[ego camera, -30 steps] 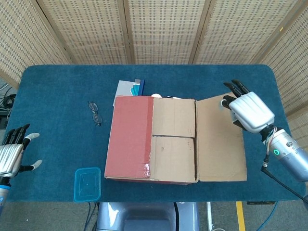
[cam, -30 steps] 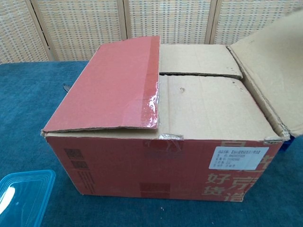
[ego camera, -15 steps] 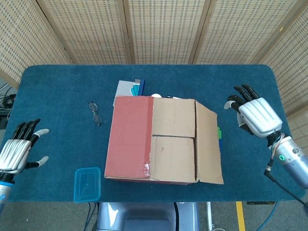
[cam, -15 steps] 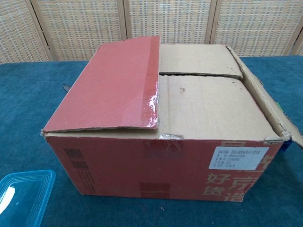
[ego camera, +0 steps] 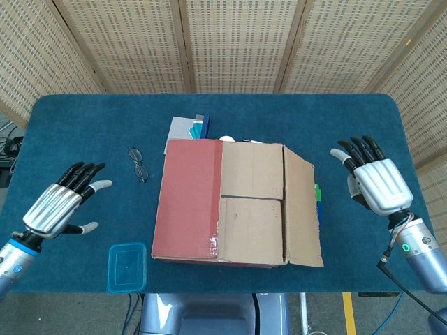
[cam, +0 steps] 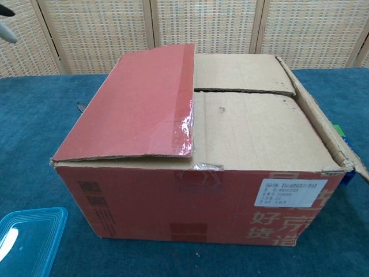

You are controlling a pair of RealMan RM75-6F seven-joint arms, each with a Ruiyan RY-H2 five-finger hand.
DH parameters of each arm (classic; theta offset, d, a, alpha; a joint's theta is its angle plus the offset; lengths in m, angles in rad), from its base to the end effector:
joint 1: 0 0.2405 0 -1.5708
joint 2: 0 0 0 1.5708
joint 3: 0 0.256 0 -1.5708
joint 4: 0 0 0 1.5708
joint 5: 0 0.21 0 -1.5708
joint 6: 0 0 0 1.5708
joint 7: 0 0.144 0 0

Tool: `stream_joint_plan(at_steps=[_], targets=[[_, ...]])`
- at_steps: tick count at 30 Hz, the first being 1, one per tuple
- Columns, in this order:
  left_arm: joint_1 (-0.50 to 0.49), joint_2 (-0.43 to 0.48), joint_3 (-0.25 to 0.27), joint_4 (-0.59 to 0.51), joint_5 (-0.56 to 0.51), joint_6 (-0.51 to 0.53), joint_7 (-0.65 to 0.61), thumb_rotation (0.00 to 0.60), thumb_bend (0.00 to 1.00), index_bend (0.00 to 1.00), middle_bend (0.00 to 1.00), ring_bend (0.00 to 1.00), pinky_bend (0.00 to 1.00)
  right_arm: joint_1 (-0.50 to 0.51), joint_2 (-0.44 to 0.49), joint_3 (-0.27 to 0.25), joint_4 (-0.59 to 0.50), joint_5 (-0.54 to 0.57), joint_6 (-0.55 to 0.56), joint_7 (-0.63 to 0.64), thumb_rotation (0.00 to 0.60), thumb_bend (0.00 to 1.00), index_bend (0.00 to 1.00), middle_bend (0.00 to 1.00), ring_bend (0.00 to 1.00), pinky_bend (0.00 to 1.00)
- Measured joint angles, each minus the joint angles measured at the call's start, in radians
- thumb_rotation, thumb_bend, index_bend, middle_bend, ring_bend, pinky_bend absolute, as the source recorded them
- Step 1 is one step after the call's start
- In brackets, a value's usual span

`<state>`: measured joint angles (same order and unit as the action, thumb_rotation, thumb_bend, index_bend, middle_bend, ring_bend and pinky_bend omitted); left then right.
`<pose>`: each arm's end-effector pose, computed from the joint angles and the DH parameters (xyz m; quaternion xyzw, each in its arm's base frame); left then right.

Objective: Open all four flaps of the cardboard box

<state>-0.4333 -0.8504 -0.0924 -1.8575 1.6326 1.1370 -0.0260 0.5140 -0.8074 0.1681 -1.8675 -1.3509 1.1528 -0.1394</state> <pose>-0.1988 0.2612 0.1704 -0.7590 -0.3071 -0.3886 0.4225 -0.1893 -0.3032 0.2089 0.7099 -0.2762 0.3794 0.5252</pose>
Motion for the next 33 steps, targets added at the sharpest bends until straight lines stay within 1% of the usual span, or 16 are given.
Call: stream_joint_plan(at_steps=[1,3,4,6,8,9,14,16,18,23,27,33], targets=[[-0.013,0.003,-0.004,-0.003,0.006,-0.009,-0.010,0.586,0.09,0.19,0.00,0.00,0.00,-0.009,-0.008,-0.002,-0.005,0.005,0.013,-0.012,0.600,0.78,0.14,0.09,0.00,0.00],[-0.042,0.009,-0.013,-0.011,0.023,-0.028,-0.031,0.522,0.08,0.19,0.00,0.00,0.00,-0.032,-0.027,-0.009,-0.014,0.015,0.041,-0.033,0.600,0.78,0.13,0.09,0.00,0.00],[-0.057,0.010,-0.017,-0.015,0.032,-0.038,-0.040,0.478,0.08,0.19,0.00,0.00,0.00,-0.041,-0.035,-0.012,-0.017,0.018,0.054,-0.039,0.600,0.78,0.13,0.09,0.00,0.00],[-0.100,0.011,-0.027,-0.021,0.051,-0.073,-0.061,0.411,0.08,0.19,0.00,0.00,0.00,-0.065,-0.058,-0.020,-0.020,0.021,0.090,-0.056,0.600,0.78,0.13,0.09,0.00,0.00],[-0.137,0.012,-0.034,-0.027,0.064,-0.107,-0.080,0.327,0.08,0.19,0.00,0.00,0.00,-0.089,-0.082,-0.028,-0.020,0.020,0.130,-0.077,0.600,0.78,0.13,0.09,0.00,0.00],[-0.159,0.011,-0.038,-0.031,0.070,-0.128,-0.091,0.297,0.08,0.19,0.00,0.00,0.00,-0.099,-0.091,-0.031,-0.019,0.019,0.145,-0.087,0.600,0.78,0.13,0.09,0.00,0.00],[-0.234,0.001,-0.056,-0.042,0.079,-0.193,-0.153,0.217,0.08,0.20,0.00,0.00,0.00,-0.148,-0.123,-0.046,-0.018,0.002,0.210,-0.126,0.600,0.78,0.13,0.09,0.00,0.00],[-0.269,-0.006,-0.062,-0.044,0.079,-0.222,-0.190,0.191,0.08,0.22,0.01,0.00,0.00,-0.162,-0.128,-0.049,-0.019,-0.002,0.224,-0.128,0.600,0.78,0.13,0.09,0.00,0.00],[-0.305,-0.014,-0.070,-0.044,0.078,-0.253,-0.227,0.177,0.08,0.24,0.03,0.00,0.00,-0.173,-0.130,-0.052,-0.020,-0.007,0.234,-0.127,0.600,0.78,0.13,0.09,0.00,0.00],[-0.385,-0.040,-0.088,-0.038,0.071,-0.318,-0.284,0.130,0.10,0.27,0.07,0.00,0.00,-0.196,-0.133,-0.058,-0.019,-0.017,0.248,-0.118,0.600,0.78,0.13,0.09,0.00,0.00],[-0.454,-0.076,-0.106,-0.029,0.054,-0.377,-0.298,0.122,0.11,0.29,0.09,0.00,0.00,-0.210,-0.133,-0.060,-0.015,-0.022,0.256,-0.107,0.600,0.78,0.13,0.09,0.00,0.00],[-0.543,-0.140,-0.130,-0.010,0.006,-0.467,-0.289,0.122,0.11,0.30,0.11,0.00,0.00,-0.225,-0.131,-0.060,-0.008,-0.024,0.262,-0.091,0.600,0.78,0.13,0.09,0.00,0.00]])
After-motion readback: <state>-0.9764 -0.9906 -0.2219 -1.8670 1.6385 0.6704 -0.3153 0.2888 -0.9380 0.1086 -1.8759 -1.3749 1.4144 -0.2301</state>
